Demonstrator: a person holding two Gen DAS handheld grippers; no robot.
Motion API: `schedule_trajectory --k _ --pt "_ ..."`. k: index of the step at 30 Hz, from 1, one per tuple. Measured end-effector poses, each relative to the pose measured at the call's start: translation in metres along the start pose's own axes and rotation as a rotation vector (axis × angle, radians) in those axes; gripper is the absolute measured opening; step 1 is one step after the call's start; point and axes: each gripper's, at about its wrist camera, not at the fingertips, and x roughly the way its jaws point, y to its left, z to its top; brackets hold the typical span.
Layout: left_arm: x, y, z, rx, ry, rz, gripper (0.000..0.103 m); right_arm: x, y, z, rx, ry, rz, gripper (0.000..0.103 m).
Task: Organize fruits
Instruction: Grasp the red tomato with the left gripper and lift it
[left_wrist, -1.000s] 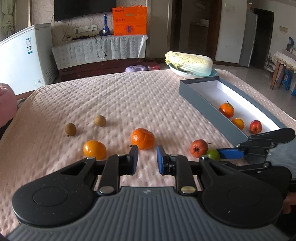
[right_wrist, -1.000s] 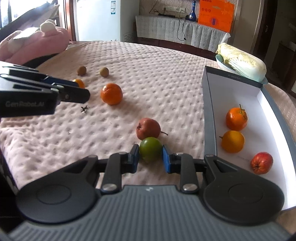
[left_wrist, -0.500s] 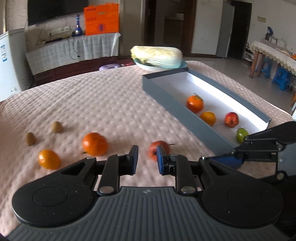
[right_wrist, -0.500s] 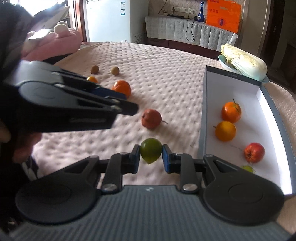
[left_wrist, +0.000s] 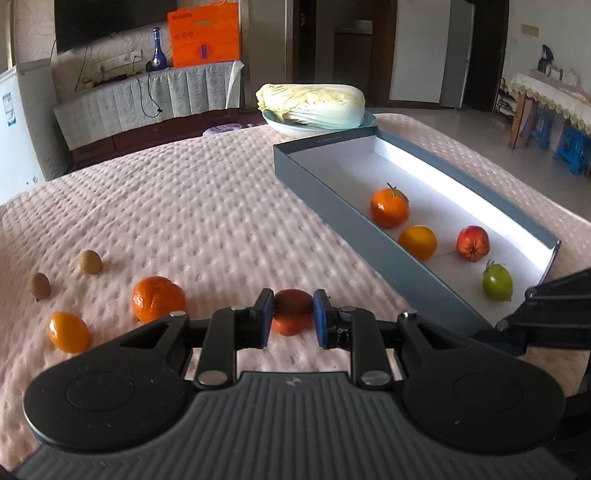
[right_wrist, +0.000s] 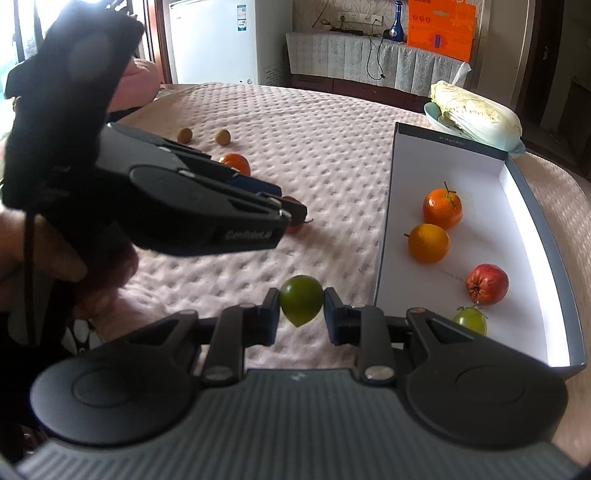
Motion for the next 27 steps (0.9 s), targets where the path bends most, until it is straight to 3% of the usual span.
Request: schedule_trajectory --k 6,27 --pt "0.004 0.000 0.000 -0.005 0.014 0.008 0.041 0.001 0.001 0.001 -0.002 0.003 0.001 0.028" --pt "0.019 -0.001 -0.004 -0.025 0.051 -0.013 0.040 0.003 -0.002 0.000 -0.004 0.005 0.006 0.028"
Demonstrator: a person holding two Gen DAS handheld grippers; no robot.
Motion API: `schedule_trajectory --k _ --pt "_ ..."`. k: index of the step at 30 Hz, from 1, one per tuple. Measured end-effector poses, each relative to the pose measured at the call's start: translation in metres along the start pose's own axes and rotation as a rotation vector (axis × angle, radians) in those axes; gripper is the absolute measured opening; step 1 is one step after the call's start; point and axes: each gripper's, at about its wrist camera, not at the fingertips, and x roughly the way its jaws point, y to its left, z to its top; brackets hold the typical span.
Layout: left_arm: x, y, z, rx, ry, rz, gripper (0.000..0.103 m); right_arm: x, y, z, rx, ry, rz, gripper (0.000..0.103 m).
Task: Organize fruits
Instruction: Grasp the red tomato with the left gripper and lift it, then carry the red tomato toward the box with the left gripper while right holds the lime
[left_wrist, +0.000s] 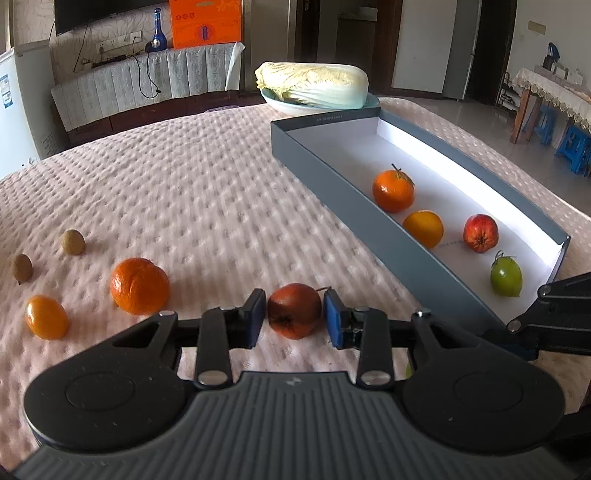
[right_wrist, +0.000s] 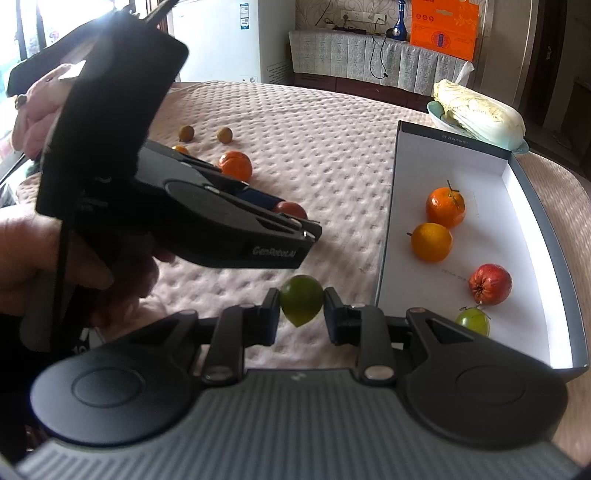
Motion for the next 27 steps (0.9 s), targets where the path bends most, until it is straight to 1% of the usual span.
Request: schedule_trajectory --k 1,3,15,27 --pt "-0.0001 0.0007 0.0000 -0.004 0.000 -0.002 0.039 0.0005 -0.0001 0.0000 0.000 0.000 0.000 0.028" --pt "-0.0001 0.0015 0.0000 -0.007 0.000 -0.007 0.035 0.0004 -0.0002 0.0000 -0.001 0.000 0.000 0.028" --pt "-0.0020 0.0035 -0.0019 -0.008 -0.004 -0.015 0.035 0.0023 0.0007 0.0015 -0.004 0.004 0.001 0.028" --pt "-0.0021 -0.0013 -0.0040 0.011 -0.008 0.016 0.037 0.0058 0.0031 0.0032 -0.006 0.004 -0.005 0.028"
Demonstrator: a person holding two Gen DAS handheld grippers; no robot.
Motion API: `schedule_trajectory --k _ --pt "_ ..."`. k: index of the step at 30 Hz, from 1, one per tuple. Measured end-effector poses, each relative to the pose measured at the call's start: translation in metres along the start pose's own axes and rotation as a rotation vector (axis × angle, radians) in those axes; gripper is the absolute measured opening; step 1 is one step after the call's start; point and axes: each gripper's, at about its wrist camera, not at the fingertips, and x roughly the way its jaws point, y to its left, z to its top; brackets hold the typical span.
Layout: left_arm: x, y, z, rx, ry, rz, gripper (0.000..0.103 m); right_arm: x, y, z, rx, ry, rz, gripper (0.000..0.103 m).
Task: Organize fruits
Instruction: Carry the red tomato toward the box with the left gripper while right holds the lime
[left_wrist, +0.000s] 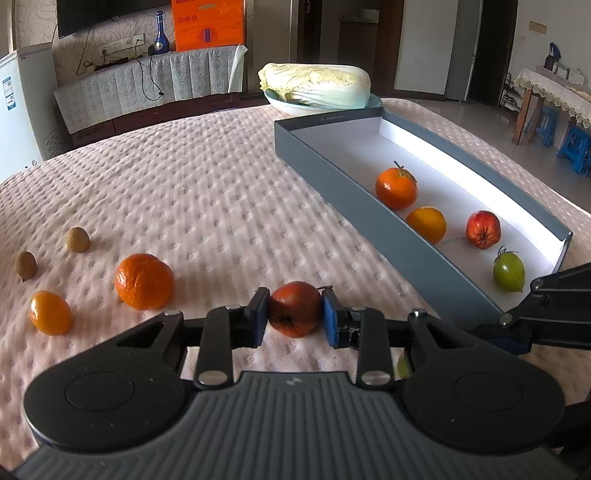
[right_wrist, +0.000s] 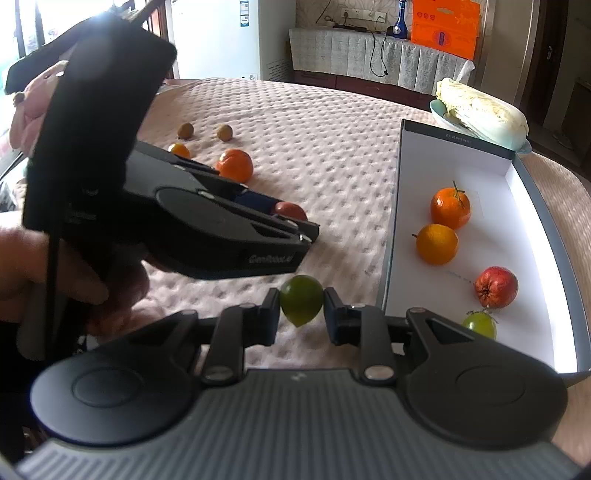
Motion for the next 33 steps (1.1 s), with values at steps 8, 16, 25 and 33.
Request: schedule_trajectory --k 8,16,25,33 --pt "-0.001 0.005 0.002 -0.014 0.008 -0.010 0.035 0.001 0.002 0.004 0.001 -0.007 0.004 0.028" --pt "-0.019 0.020 0.008 -0.036 -0.039 0.040 0.035 -0.005 0.001 0.013 0.014 -0.051 0.003 0.028" --pt "-0.034 0.034 0.013 -0.043 -0.063 0.094 0.035 -0.009 -0.002 0.025 0.050 -0.089 -0.017 0.028" --pt "-0.041 0.039 0.017 -0.059 -0.079 0.114 0.035 -0.016 -0.008 0.036 0.078 -0.130 -0.053 0.028"
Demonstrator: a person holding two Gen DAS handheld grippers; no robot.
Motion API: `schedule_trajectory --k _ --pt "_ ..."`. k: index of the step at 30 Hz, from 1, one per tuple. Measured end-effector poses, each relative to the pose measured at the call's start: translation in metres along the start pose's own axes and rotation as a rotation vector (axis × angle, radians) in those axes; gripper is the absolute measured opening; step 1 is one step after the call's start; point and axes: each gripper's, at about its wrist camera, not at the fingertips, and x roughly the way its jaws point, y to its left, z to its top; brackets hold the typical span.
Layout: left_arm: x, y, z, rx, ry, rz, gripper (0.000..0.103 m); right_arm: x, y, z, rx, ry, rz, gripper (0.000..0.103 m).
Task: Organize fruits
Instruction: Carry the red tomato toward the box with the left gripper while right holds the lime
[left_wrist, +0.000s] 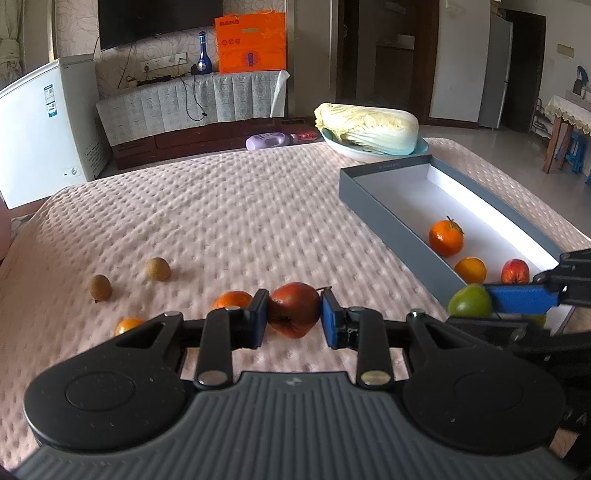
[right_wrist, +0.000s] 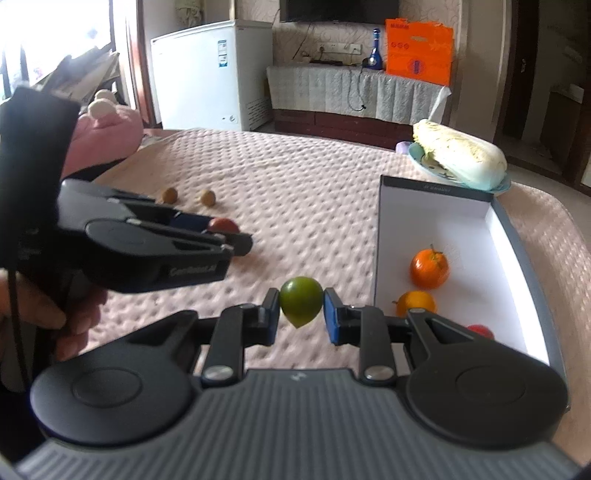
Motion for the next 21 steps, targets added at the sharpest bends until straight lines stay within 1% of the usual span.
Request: schedule_trajectory --k 8,14,17,21 --pt "-0.002 0.001 0.004 -0.020 -0.009 0.003 0.035 -0.010 -0.015 0.018 0.028 -0.058 -0.039 0.028" --pt "0.000 0.000 0.008 -0.036 -0.010 -0.007 0.035 -0.011 -0.030 0.027 0.037 -0.055 -0.037 0.028" --pt "0.000 0.000 0.011 -0.049 -0.014 -0.014 0.035 -0.014 -0.035 0.030 0.010 -0.066 -0.065 0.028" --pt "-0.002 -0.004 0.016 -0.049 -0.024 -0.025 0.035 -0.014 -0.053 0.020 0.075 -0.089 -0.117 0.028"
